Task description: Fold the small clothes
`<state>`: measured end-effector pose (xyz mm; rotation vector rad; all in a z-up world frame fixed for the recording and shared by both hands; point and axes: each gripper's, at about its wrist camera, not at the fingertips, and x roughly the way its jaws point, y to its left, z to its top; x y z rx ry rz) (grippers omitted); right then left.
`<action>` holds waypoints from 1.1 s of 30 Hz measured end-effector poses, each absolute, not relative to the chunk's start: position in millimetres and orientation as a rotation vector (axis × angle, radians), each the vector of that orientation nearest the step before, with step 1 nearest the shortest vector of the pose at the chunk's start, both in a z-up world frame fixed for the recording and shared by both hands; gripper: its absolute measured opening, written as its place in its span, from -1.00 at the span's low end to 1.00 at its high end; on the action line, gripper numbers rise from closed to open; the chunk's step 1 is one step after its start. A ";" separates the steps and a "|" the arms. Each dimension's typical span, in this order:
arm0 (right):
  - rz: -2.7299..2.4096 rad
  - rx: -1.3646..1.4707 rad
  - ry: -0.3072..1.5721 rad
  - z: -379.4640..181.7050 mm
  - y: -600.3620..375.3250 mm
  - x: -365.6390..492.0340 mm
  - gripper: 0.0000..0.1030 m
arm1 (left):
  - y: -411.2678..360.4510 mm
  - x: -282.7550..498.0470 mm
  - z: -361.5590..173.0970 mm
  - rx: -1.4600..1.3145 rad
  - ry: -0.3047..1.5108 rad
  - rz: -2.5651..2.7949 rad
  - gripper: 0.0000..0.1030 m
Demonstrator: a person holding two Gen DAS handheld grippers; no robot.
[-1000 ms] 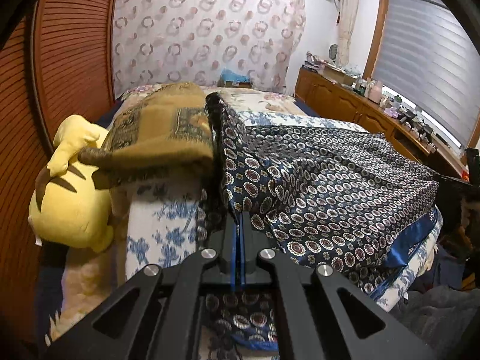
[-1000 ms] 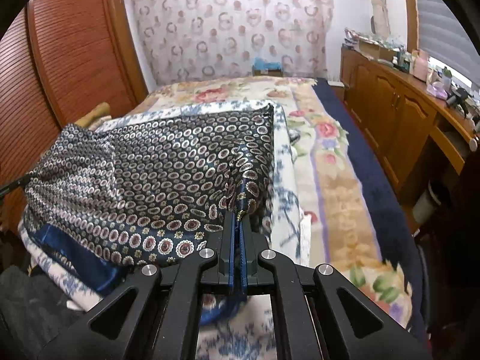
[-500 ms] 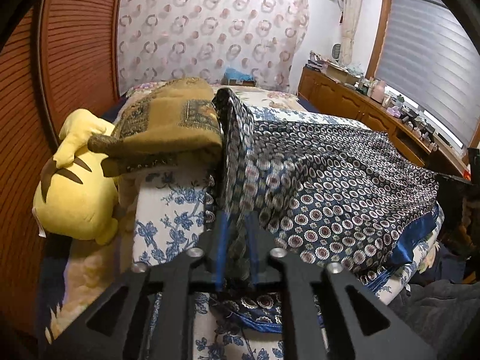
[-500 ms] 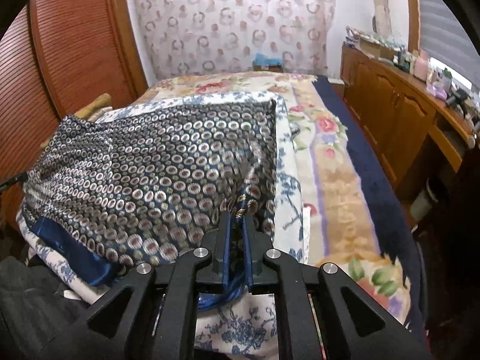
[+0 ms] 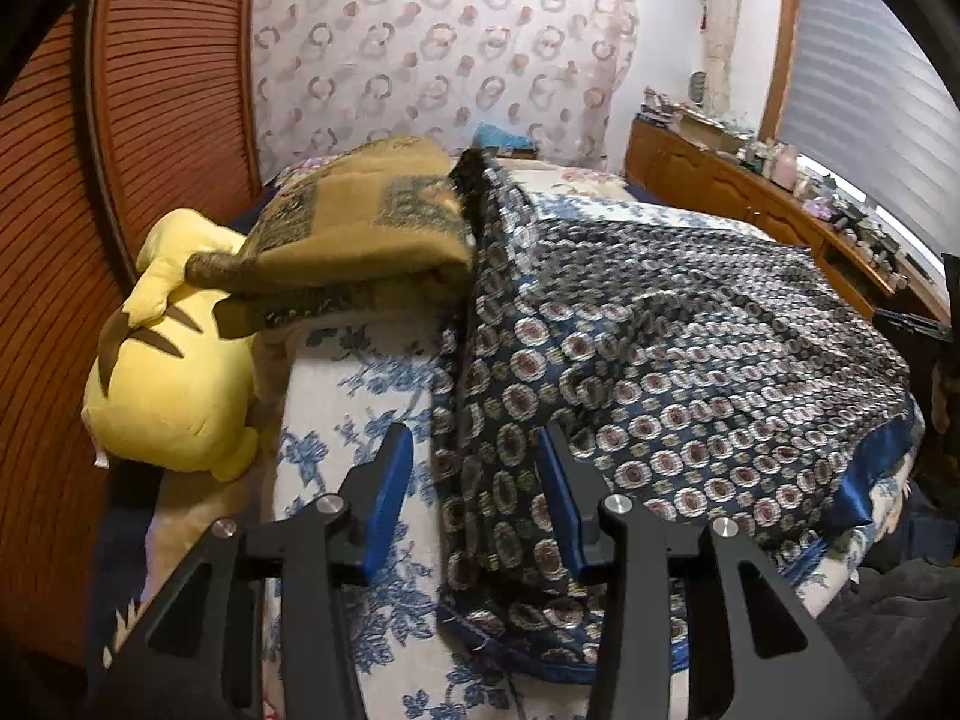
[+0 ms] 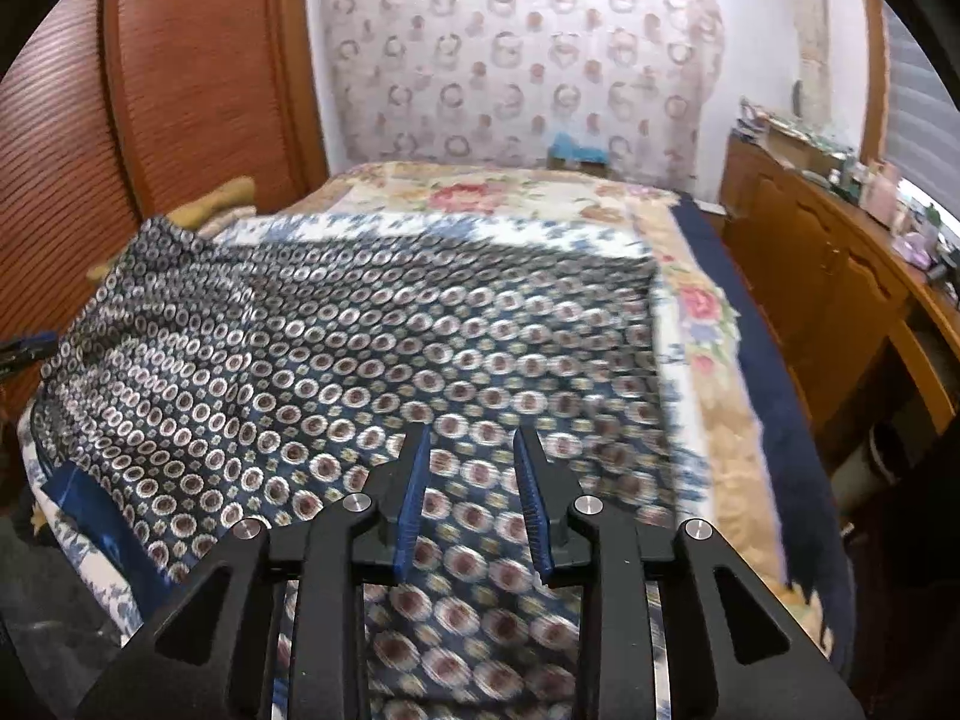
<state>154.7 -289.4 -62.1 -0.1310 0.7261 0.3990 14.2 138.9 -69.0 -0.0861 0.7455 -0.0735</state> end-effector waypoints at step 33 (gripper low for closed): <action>0.486 -0.217 0.821 -104.5 -237.8 169.2 -0.25 | 124.3 -1.8 -96.7 -0.038 0.807 -0.038 -0.22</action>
